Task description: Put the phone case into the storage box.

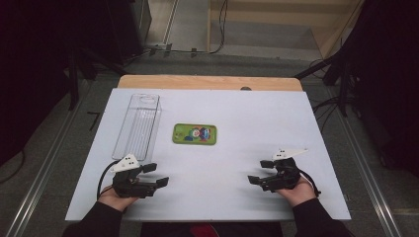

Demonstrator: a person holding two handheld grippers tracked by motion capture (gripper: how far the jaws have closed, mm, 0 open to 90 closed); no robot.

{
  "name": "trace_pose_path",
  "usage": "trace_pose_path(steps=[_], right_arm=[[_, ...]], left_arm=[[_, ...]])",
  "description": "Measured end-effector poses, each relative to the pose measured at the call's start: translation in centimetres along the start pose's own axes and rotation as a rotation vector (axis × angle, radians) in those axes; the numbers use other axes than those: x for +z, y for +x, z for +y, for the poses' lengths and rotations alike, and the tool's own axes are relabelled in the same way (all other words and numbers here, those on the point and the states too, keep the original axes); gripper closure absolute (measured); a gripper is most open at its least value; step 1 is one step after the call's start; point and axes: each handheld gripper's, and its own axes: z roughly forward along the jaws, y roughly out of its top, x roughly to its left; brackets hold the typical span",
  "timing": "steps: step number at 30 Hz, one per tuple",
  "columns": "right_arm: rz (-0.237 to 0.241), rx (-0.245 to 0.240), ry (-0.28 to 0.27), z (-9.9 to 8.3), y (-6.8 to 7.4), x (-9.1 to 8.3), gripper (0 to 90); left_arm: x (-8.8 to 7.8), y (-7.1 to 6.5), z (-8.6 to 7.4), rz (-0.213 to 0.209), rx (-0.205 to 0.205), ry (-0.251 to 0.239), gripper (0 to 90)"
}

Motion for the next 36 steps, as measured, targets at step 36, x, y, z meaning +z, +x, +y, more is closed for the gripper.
trace_pose_path(steps=[36], right_arm=[[-0.004, 0.028, -0.001, -0.01, -0.38, 0.24, 14.2]], left_arm=[[-0.41, 0.39, -0.20, 0.016, -0.023, -0.006, 25.2]])
